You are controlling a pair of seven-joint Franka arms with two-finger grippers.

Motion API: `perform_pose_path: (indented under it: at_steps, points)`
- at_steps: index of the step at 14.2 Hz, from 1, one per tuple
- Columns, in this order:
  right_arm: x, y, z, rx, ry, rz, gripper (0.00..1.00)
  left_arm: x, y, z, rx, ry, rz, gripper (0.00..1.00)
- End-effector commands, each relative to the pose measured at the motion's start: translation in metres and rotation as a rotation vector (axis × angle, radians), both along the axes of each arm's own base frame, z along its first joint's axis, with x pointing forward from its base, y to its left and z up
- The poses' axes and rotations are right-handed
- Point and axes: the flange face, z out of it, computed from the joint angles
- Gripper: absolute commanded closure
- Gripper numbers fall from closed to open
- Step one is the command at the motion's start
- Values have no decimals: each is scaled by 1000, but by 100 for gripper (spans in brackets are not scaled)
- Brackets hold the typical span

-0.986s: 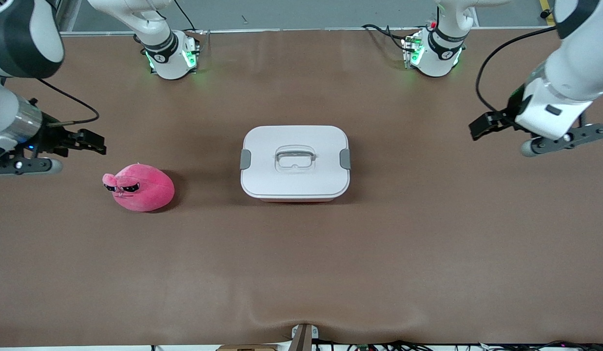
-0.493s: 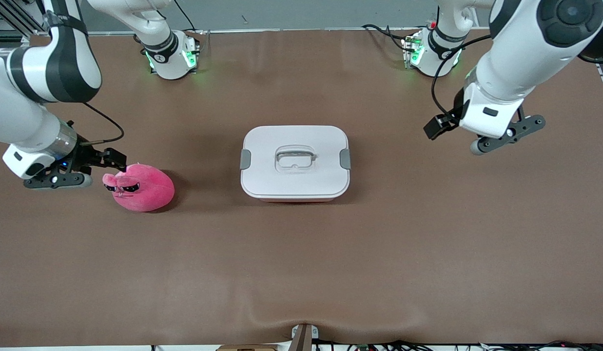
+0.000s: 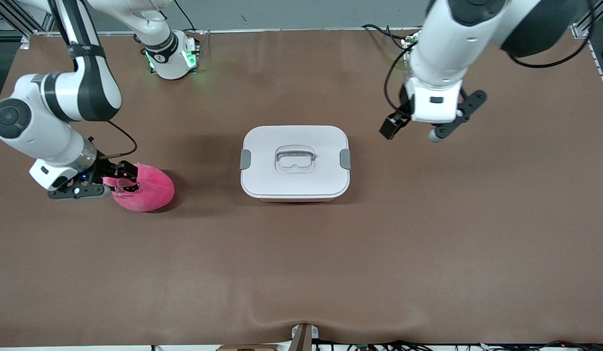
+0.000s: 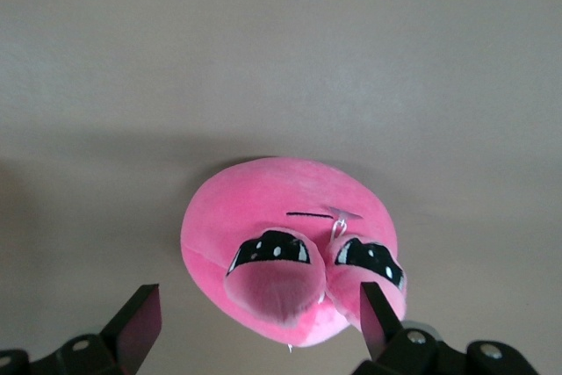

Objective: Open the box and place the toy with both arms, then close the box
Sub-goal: 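Move the right gripper to the pink toy while the left gripper reaches the lid handle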

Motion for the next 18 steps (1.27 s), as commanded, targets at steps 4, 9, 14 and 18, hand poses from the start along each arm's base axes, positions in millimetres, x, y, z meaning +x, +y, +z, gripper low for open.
perform_pose_path:
  at_steps: [4, 9, 14, 18]
  points:
    - [-5, -4, -9, -20, 15, 3, 10, -21, -76, -32, -24, -28, 121, 2]
    - [-5, -6, -19, -22, 32, 1, 22, -49, -159, -91, -12, -132, 410, 3]
    - [-7, -9, -23, -22, 52, -8, 27, -71, -196, -137, 12, -128, 507, 20]
    - [-6, -12, -23, -22, 53, -7, 27, -68, -215, -170, -7, -234, 642, 30]
